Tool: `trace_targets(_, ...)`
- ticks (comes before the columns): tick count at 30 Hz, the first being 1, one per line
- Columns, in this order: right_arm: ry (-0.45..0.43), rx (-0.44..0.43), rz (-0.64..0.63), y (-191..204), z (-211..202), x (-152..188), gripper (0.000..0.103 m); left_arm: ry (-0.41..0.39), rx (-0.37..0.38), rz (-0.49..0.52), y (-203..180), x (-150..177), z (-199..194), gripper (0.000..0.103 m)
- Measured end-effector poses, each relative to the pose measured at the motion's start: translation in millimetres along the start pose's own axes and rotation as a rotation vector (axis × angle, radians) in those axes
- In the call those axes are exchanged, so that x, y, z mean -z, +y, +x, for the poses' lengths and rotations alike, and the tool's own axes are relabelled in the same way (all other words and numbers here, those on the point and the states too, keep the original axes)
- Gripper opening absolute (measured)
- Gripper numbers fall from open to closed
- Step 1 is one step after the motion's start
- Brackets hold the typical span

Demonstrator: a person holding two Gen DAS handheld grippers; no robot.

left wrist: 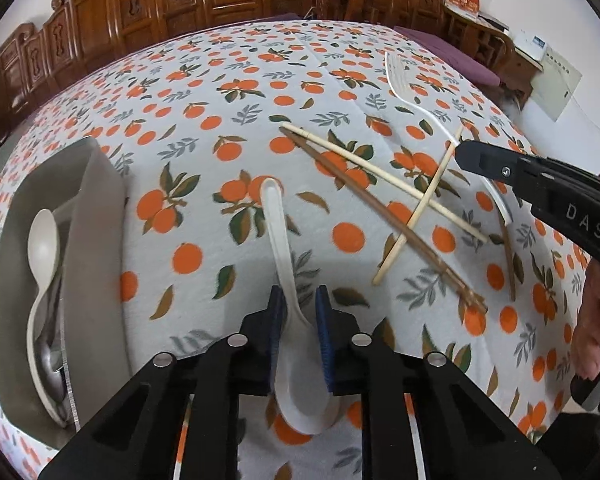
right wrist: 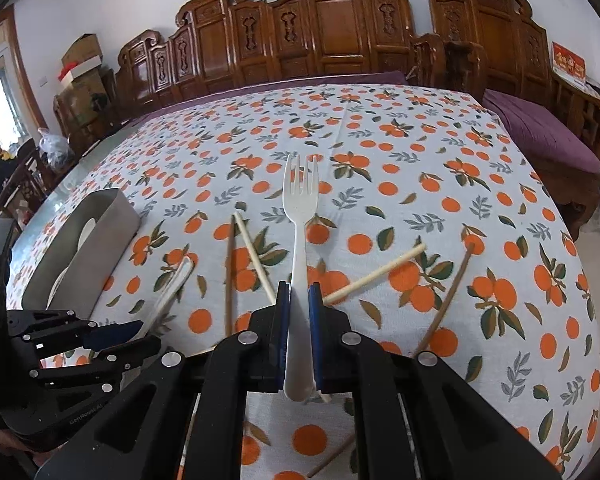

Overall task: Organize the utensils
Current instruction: 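Carry the white plastic spoon into the grey tray and open the left gripper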

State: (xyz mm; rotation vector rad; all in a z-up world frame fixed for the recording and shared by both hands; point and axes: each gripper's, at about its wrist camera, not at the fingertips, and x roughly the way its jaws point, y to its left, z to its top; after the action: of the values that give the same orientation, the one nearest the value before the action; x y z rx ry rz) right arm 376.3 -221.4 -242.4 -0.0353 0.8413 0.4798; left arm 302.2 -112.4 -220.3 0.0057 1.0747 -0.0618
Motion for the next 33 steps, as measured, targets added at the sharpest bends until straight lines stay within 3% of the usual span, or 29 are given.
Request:
trace_targets(1, 0.001, -0.001, -0.006, 4, 0, -1, 0.011, 0.000, -0.003, 0.003, 2, 1, -2, 0.006)
trace_targets(18, -0.003, -0.050, -0.063, 38, -3, -2, 0.011, -0.068, -0.027, 0.067, 23, 0, -52, 0.006)
trace_targets(33, -0.039, -0.109, -0.132, 80, -16, -8, 0.011, -0.140, -0.069, 0.019, 72, -10, -93, 0.006)
